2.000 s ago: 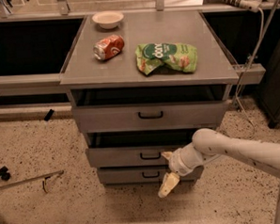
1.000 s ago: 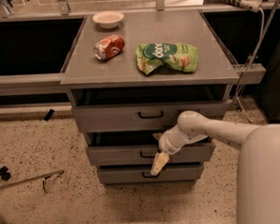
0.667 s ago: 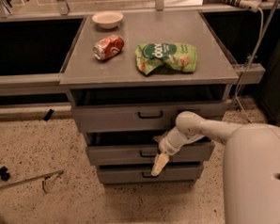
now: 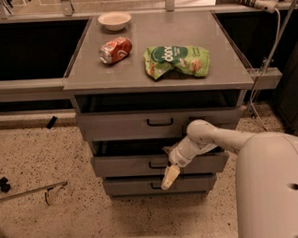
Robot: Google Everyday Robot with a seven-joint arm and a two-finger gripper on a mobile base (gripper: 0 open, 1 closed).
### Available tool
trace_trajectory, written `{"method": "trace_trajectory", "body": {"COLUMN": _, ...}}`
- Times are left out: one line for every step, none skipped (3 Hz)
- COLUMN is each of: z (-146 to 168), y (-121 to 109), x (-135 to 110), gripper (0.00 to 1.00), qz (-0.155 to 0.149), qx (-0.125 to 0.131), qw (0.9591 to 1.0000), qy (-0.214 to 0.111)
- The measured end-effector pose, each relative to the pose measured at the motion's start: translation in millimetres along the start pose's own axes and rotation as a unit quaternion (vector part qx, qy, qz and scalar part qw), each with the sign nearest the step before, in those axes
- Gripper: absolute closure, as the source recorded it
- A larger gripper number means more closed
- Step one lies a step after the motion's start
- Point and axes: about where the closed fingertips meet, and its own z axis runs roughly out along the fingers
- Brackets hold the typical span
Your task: Open middle drawer
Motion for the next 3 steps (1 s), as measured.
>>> {"method": "trace_trajectory", "body": {"z": -4.2, "y": 31.0, "x": -3.8, "gripper": 0.0, "qz": 0.009, "qx": -0.021, "qw": 0.9996, "qy": -0.019}}
{"method": "trace_trajectory", "body": {"z": -4.1, "y": 31.0, "x": -3.8, "gripper": 0.0, "qz": 0.009, "qx": -0.021, "qw": 0.9996, "qy": -0.019}}
{"method": "trace_trajectory", "body": {"z": 2.9, "y": 40.3, "x": -4.3, "gripper": 0.0, "qz": 0.002, "qx": -0.039, "qw": 0.9991, "qy": -0.015}}
